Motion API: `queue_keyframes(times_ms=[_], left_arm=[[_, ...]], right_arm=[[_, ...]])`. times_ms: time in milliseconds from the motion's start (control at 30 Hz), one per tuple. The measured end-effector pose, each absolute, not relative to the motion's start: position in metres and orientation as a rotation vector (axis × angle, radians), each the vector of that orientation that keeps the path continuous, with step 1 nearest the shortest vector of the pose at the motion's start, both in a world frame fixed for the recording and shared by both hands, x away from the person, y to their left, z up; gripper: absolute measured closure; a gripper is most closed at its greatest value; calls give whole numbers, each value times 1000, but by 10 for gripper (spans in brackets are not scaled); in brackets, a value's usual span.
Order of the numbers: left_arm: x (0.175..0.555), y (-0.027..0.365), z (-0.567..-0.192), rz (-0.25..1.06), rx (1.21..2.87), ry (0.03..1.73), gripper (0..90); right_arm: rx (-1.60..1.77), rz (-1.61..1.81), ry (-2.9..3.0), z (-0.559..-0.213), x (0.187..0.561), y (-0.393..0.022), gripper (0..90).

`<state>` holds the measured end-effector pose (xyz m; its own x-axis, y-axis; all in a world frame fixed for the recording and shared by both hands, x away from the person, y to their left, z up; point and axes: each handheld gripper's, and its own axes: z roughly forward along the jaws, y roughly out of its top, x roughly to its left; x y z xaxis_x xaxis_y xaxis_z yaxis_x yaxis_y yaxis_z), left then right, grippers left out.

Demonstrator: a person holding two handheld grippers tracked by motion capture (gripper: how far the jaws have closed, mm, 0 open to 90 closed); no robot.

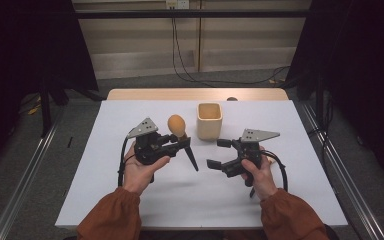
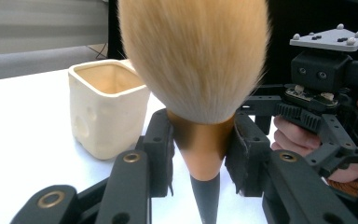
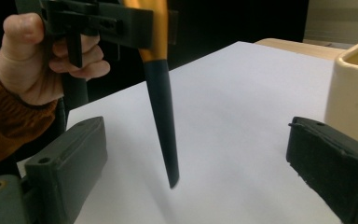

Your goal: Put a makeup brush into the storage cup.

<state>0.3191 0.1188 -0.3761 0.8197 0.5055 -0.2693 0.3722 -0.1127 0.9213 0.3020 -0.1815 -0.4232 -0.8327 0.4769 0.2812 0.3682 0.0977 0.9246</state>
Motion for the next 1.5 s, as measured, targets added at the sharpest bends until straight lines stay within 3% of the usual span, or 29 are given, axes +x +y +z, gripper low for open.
queue_keyframes(times_ms=[500, 1500], left_arm=[[333, 123, -361, 165, 1762, 699, 641], [358, 115, -346, 202, 1812, 687, 641]], right_arm=[[865, 1714, 2192, -424, 284, -194, 26], [1147, 1535, 1808, -443, 240, -269, 15]])
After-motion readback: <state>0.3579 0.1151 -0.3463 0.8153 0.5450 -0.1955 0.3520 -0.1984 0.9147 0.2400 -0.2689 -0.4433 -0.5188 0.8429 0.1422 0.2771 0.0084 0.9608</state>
